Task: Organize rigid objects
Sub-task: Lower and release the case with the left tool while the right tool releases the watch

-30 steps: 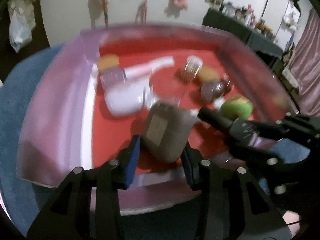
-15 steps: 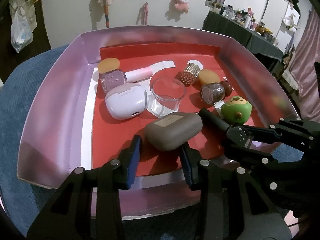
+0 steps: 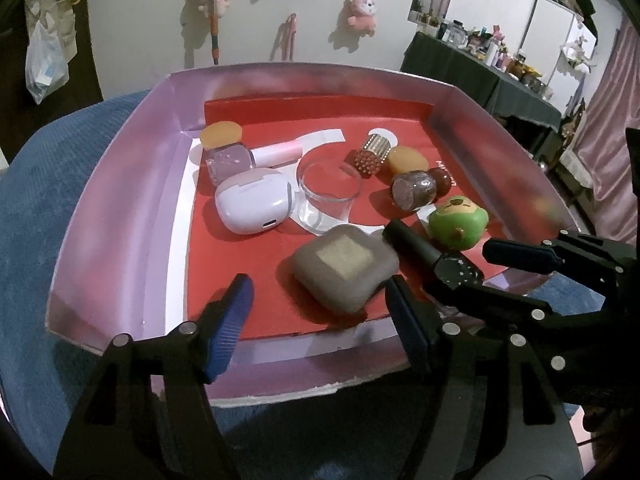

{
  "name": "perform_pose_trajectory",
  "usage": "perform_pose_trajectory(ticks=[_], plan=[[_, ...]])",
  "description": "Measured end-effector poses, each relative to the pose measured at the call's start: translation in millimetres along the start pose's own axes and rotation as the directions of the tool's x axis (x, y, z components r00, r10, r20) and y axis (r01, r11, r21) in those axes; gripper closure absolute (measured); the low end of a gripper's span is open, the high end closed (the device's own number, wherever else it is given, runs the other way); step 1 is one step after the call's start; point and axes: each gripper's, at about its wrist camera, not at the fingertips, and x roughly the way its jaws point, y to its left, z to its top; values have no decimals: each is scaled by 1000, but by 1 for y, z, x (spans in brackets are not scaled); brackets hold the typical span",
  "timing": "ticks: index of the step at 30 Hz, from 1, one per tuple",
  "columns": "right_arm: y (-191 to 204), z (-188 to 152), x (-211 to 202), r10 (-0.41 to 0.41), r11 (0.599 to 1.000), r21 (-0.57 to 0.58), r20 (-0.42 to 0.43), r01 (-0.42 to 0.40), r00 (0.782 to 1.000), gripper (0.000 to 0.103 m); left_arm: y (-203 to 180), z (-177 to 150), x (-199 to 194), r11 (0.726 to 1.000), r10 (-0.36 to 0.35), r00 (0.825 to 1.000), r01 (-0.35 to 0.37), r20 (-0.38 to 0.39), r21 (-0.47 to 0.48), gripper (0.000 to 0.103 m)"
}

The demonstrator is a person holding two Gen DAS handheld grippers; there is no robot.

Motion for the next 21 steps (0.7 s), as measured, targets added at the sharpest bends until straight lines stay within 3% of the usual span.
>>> perform_pose_trajectory(ticks=[5,8,11,13,16,18,21], plan=[[1,-2,-12,15,1000,11,32,-15,999,51,-2,0,-12,999,35,999,-35,31,9,36],[0,-4,-20,20,999,23,63,-21,998,44,-3,-2,-18,999,44,998,-45,46,9,34],[-1,-7,-31,24,998,47,111,-29,993,38,-2,-5,-22,999,54,997,-54,61,2,24],[-2,-10,-37,27,997,67,144,-37,989,30,-1,-7,-26,998,66,995,-66,76,-3,23],[-2,-17,-45,-1,996,93,186,-16,983,25,2,-11,-31,996,84,992,-82,98,-19,20],[-2,-22,-49,-18,994,113,213,-6,977,23,3,-15,-34,995,97,988,-94,116,-30,9],[0,-28,-53,-62,990,136,256,27,965,19,3,-21,-37,993,119,983,-116,141,-34,7]])
